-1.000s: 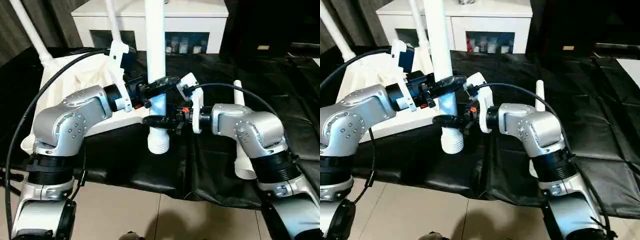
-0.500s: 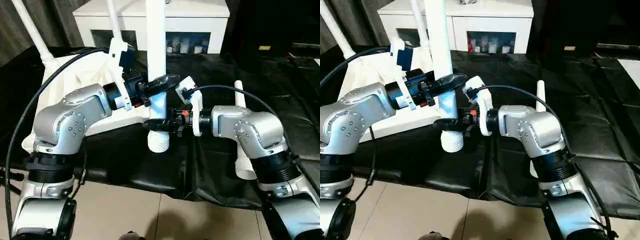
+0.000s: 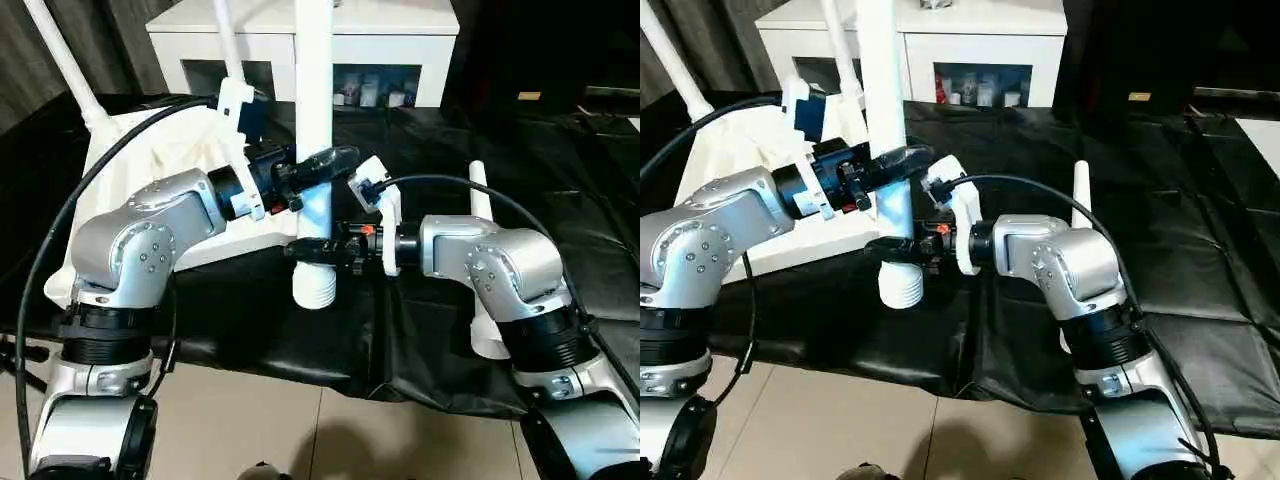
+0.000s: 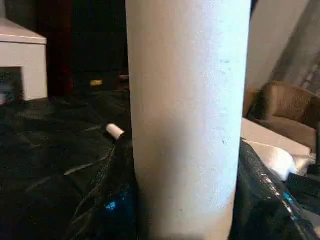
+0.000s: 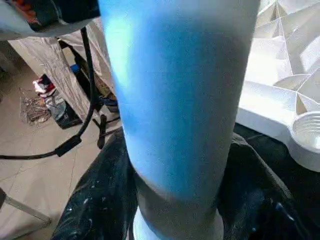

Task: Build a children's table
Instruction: Pick table leg

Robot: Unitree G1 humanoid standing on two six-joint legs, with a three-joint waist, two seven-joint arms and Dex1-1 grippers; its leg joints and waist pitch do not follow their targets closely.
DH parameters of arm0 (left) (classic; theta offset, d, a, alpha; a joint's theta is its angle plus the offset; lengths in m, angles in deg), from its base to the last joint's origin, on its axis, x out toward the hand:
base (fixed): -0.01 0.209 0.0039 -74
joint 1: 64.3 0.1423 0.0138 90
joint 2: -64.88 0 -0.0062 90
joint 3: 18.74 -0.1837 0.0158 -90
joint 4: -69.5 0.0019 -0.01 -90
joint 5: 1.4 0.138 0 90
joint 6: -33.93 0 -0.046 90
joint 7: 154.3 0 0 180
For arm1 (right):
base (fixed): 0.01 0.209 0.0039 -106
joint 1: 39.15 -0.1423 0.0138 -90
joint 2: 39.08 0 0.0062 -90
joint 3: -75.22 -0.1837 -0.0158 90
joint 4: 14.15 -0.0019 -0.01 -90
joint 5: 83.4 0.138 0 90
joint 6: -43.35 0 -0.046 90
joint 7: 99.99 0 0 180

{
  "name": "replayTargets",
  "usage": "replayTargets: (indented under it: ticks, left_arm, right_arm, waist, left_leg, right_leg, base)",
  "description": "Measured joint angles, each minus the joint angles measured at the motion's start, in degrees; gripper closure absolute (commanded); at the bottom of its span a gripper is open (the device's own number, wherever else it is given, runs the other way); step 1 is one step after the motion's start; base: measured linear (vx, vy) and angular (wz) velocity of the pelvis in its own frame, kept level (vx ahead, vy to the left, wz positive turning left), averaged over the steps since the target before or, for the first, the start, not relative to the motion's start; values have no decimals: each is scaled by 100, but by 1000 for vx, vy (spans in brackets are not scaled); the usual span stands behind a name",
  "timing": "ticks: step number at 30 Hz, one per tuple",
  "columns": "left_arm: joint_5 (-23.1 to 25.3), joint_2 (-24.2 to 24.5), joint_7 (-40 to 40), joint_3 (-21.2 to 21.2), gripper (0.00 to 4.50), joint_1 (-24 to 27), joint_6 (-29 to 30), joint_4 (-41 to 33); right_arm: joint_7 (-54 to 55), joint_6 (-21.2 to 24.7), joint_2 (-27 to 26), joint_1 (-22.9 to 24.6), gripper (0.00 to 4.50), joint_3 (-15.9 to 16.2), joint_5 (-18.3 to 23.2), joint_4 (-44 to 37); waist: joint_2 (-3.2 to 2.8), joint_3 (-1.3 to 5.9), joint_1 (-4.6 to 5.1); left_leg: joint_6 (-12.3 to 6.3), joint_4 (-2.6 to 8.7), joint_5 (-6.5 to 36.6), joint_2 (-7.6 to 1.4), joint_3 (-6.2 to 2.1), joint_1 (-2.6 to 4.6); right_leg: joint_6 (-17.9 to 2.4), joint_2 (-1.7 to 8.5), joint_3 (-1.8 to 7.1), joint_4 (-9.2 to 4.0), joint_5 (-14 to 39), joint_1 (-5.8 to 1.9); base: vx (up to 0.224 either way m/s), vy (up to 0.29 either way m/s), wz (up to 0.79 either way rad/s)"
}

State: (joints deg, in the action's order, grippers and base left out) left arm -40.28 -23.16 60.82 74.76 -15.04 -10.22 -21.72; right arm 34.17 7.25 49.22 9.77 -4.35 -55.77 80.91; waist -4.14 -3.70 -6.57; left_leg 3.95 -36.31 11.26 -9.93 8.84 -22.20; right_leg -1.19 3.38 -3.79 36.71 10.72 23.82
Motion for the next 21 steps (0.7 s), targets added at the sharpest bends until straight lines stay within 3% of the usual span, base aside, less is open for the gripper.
replayTargets:
  ticks: [2, 4, 6, 8, 10, 13, 17, 20, 21]
  left_arm:
    - [-53, -13, -173, 173, 198, -4, 108, 79]
    - [-199, -15, -238, 367, 162, -4, 209, 116]
    - [-348, 6, -234, 522, 155, -1, 315, 113]
    - [-476, 46, -220, 601, 149, 2, 406, 76]
    - [-647, 90, -204, 689, 111, 38, 516, -47]
    - [-722, 90, -242, 797, 104, 46, 535, -157]
    - [-74, 75, -911, 1082, 88, 303, -282, -201]
    - [706, 110, -1779, 1386, 88, 820, -989, -239]
    - [1046, 155, -2042, 1420, 88, 1139, -1240, -285]
  right_arm:
    - [44, -17, -36, 19, 260, -13, 2, 0]
    - [73, -19, -29, 99, 263, -15, 1, 0]
    - [103, -18, -10, 127, 264, -17, 0, 1]
    - [113, -19, 27, 127, 264, -87, -1, 1]
    - [152, -21, 75, 129, 264, -147, -2, 0]
    - [216, -26, 119, 130, 264, -308, -3, 0]
    - [610, -272, 227, 277, 264, -534, -160, -102]
    - [1356, -1095, 327, 592, 264, -553, -889, -112]
    - [1587, -1563, 360, 782, 264, -555, -1196, -112]
  waist:
    - [0, 0, 10]
    - [0, 0, 9]
    - [1, 0, 7]
    - [1, 0, 5]
    - [1, 0, 1]
    - [0, 0, -14]
    - [-8, 5, 8]
    - [-18, 12, 63]
    - [-18, 12, 78]
  left_leg:
    - [0, 0, 0, 0, 0, 2]
    - [1, 0, -1, 0, -1, 1]
    - [1, 0, -1, 0, -1, 0]
    - [1, 0, 0, 0, -1, 1]
    - [1, 0, 0, 0, -1, 1]
    - [1, -1, -1, 0, -1, 1]
    - [1, 0, 0, 0, -2, 4]
    - [4, 1, -2, 0, -3, 2]
    - [4, 2, -1, -1, -5, 1]
  right_leg:
    - [0, 0, 0, 2, 0, -1]
    - [0, 0, -1, 2, 0, 1]
    - [0, 0, -1, 1, 0, 0]
    - [0, 0, 0, 1, 0, 0]
    - [0, 0, 0, 1, 0, 0]
    - [0, 0, -1, 1, 0, -1]
    - [1, -1, -1, -1, 0, -5]
    - [6, -2, -3, -5, -2, -4]
    - [9, -2, -4, -7, 0, -4]
  base:
    - [0, 0, 0]
    - [0, 0, 0]
    - [0, 0, 0]
    - [0, 0, 0]
    - [0, 0, 0]
    - [0, 0, 0]
    - [0, 0, 0]
    - [0, 0, 0]
    - [0, 0, 0]
